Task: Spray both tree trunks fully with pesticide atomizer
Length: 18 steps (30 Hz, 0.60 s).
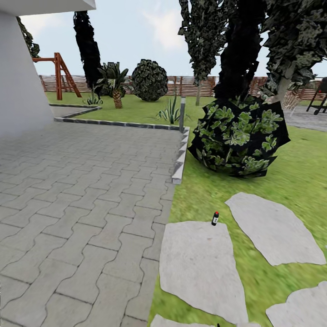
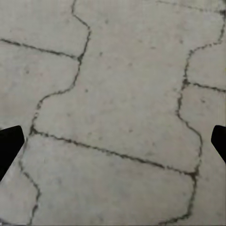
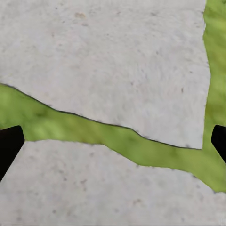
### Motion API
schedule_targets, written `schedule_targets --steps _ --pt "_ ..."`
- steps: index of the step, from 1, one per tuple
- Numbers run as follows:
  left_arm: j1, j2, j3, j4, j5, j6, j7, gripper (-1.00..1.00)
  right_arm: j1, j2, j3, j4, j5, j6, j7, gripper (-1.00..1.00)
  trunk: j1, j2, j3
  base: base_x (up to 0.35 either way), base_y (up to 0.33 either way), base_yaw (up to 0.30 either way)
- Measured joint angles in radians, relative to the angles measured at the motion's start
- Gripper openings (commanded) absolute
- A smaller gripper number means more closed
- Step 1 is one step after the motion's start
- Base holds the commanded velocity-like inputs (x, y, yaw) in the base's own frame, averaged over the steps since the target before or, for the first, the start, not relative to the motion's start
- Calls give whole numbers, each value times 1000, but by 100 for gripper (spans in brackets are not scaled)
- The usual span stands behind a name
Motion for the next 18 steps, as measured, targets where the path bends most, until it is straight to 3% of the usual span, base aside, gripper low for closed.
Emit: schedule_targets --steps 18 --pt "0 0 0 0 0 0 0 100 0 0 -2 0 0 0 -3 100 0 0 1 200 246 -21"
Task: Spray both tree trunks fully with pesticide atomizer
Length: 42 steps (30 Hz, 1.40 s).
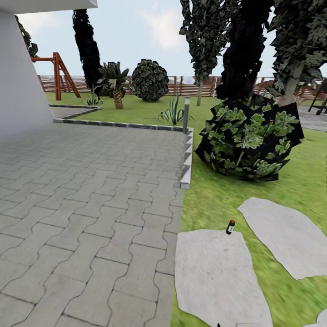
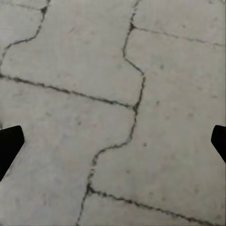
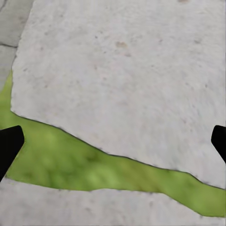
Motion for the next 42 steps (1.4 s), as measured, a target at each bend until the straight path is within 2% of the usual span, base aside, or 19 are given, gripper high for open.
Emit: schedule_targets --steps 42 --pt "0 0 1 0 0 0 0 100 0 0 0 1 0 0 -1 100 0 0 25 203 252 -235"
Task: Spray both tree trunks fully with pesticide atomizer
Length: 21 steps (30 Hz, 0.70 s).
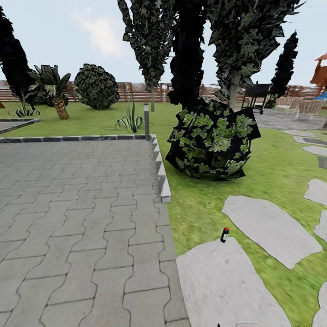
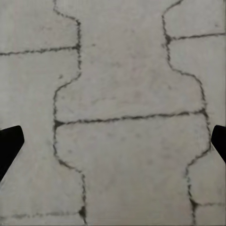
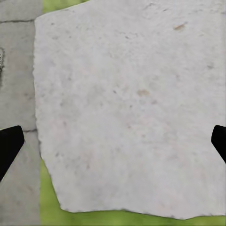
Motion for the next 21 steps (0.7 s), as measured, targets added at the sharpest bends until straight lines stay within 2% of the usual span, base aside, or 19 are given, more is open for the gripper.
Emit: schedule_targets --steps 14,21 --pt "0 0 -1 0 0 0 0 100 0 0 0 0 0 0 0 100 0 0 9 170 281 -239" --pt "0 0 0 0 0 0 0 100 0 0 0 0 0 0 0 100 0 0 13 235 252 -239"
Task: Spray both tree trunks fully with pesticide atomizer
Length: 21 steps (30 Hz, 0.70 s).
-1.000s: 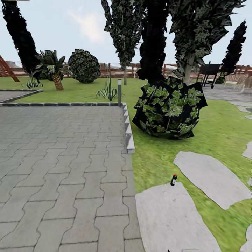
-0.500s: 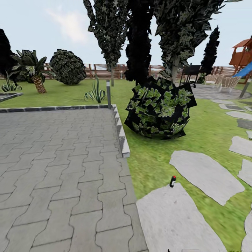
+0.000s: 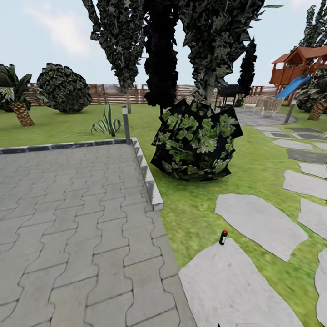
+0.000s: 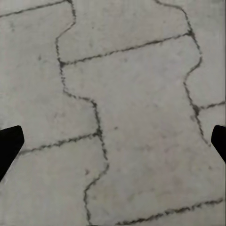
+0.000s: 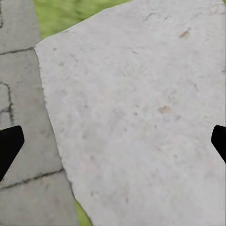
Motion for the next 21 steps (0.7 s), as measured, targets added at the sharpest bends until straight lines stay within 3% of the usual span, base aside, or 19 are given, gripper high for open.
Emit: schedule_targets --steps 9,21 --pt "0 0 0 0 0 -1 0 100 0 0 0 0 0 0 0 100 0 0 6 207 196 -239" --pt "0 0 -1 0 0 -1 0 100 0 0 0 0 0 0 0 100 0 0 13 21 14 -239"
